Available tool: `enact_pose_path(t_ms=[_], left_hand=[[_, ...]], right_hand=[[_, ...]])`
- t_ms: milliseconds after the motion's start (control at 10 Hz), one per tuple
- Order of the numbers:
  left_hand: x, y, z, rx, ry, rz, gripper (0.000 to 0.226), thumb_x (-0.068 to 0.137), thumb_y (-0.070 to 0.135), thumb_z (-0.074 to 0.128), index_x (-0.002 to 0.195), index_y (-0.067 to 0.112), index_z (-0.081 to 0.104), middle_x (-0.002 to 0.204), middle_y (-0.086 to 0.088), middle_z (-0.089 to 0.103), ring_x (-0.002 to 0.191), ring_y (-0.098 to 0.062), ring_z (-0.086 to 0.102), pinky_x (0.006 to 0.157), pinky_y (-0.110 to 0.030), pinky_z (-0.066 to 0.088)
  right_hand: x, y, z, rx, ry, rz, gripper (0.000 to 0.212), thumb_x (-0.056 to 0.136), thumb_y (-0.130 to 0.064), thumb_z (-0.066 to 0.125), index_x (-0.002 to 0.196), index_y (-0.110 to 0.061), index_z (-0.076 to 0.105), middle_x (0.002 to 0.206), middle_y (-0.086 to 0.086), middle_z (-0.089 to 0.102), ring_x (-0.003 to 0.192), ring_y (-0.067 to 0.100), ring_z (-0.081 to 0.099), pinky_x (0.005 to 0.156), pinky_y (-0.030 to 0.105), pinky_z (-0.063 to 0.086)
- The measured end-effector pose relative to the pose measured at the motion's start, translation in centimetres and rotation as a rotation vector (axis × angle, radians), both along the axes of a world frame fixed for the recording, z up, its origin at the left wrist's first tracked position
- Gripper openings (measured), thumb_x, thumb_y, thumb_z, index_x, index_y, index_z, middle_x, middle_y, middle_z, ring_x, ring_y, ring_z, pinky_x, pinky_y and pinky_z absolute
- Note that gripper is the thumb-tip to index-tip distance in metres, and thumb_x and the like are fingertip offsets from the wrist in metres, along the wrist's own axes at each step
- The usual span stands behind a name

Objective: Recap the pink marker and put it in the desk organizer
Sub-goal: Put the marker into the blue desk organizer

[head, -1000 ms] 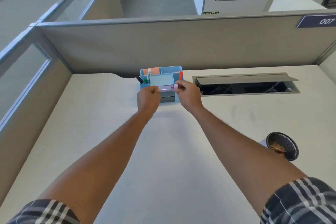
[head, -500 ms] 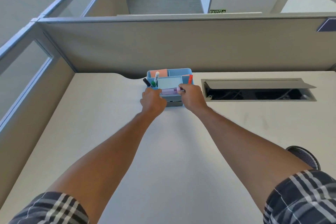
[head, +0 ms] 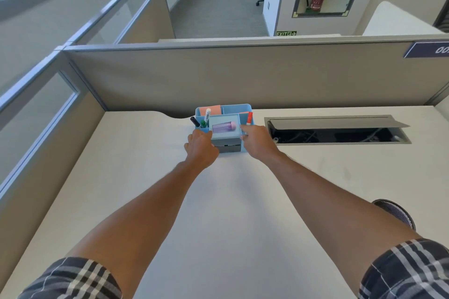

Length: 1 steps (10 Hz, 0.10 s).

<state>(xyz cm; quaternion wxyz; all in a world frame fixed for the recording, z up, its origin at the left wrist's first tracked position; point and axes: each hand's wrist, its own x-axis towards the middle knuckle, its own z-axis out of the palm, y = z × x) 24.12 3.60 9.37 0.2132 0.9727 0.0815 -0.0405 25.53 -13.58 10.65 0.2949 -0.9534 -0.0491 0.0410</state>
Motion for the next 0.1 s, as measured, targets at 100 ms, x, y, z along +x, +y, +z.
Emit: enact_pose_path(t_ms=[100], left_hand=[[-1.25,-0.49,0.61,0.022,-0.028,-0.015,0.056,0.094,0.011,0.054,0.149,0.017,0.041,0.137,-0.013,0.042,0.123,-0.028,0.041,0.102,-0.041,0.041]], right_hand=[[-1.5,-0.59,0.27,0.069,0.009,-0.018,0.031,0.101,-0.01,0.051,0.13,-0.006,0.063,0.12,0.022,0.065,0.103,0.035,0.062,0.078,0.033,0.048]])
